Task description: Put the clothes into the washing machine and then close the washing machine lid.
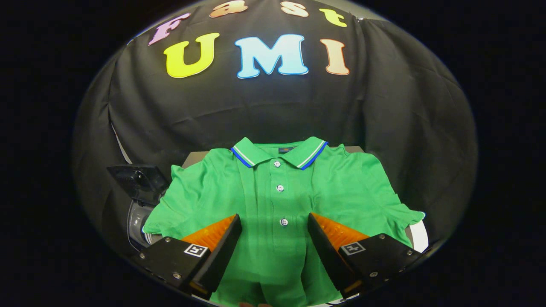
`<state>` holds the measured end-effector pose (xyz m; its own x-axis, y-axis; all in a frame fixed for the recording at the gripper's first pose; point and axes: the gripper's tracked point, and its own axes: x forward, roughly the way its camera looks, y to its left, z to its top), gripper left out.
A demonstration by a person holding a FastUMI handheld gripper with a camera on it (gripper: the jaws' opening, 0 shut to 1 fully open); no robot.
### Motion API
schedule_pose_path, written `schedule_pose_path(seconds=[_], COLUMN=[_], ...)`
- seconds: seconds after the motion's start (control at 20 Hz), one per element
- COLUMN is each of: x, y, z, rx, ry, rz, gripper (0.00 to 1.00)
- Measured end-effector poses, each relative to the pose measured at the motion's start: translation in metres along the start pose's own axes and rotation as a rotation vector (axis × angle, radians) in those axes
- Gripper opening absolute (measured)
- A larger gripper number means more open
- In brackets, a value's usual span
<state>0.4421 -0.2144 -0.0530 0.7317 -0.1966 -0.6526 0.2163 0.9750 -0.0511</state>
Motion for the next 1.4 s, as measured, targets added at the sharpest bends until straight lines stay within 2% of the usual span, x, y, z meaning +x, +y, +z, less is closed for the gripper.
schedule_pose_path(seconds=[0.65,0.7,0.75,0.8,0.9,1.05,1.2,1.4], x=[-0.002,0.0,0.001,0.0,-0.001,-0.003,-0.011,-0.036], y=[0.001,-0.003,-0.009,-0.01,-0.001,0.001,0.003,0.011], z=[-0.002,0.001,0.003,0.002,0.002,0.006,0.017,0.054], rx=[0.032,0.042,0.06,0.026,-0.099,-0.173,-0.162,-0.146], ry=[0.059,0.065,0.063,0.056,0.065,0.09,0.072,0.012], rz=[-0.029,-0.062,-0.111,-0.138,-0.173,-0.212,-0.253,-0.286], gripper=[0.92,0.87,0.68,0.49,0.12,0.02,0.01,0.01])
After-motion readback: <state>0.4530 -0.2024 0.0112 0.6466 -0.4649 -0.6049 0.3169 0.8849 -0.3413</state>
